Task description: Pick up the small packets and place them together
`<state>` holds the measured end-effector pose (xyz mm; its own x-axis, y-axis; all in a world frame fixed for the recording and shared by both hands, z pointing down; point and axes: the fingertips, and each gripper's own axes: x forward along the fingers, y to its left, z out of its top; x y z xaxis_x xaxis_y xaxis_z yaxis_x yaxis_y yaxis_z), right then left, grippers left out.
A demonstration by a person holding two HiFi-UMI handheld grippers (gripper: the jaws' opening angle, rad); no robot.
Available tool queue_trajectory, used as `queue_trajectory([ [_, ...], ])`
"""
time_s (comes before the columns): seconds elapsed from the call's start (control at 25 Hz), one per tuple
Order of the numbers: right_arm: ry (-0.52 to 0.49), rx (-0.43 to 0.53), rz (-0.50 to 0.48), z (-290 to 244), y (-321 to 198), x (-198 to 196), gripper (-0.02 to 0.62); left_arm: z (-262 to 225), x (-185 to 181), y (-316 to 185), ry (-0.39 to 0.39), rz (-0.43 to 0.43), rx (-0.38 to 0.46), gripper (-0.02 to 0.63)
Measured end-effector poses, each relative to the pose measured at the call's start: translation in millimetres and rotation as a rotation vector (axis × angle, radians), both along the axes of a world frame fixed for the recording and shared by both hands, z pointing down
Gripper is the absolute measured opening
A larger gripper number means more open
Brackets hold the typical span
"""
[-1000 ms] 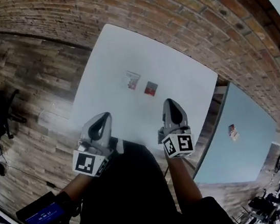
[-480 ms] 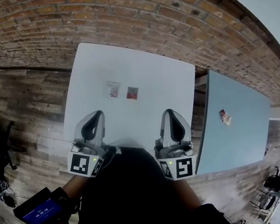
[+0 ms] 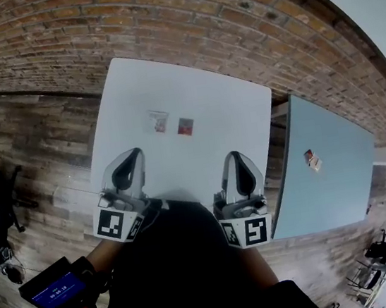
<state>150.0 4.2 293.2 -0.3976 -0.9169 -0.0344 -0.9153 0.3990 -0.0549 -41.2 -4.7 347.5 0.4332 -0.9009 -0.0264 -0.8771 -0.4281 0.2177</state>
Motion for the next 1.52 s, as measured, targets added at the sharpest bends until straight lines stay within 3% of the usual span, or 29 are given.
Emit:
queue_trajectory([
  [0.24,0.032,-0.043,0.017,5.1,5.0,-2.7,0.002,-1.5,-14.2,6.7,0.017,-0.016,-0.01,0.0],
  [0.6,0.073,-0.094,0.048,24.7,16.6,-16.0,0.0,8.6,-19.7,14.3,0.025,0.037,-0.01,0.0],
  [1.2,0.061,-0.06,0.039,18.9,16.8,-25.1,0.0,-13.5,-28.5,20.8,-0.013,0.023,0.079,0.0],
  [1.52,0.056,-0.077,0.056,24.2,23.1,-16.3,0.0,-10.1,-16.6,26.1,0.022,0.029,0.03,0.0],
])
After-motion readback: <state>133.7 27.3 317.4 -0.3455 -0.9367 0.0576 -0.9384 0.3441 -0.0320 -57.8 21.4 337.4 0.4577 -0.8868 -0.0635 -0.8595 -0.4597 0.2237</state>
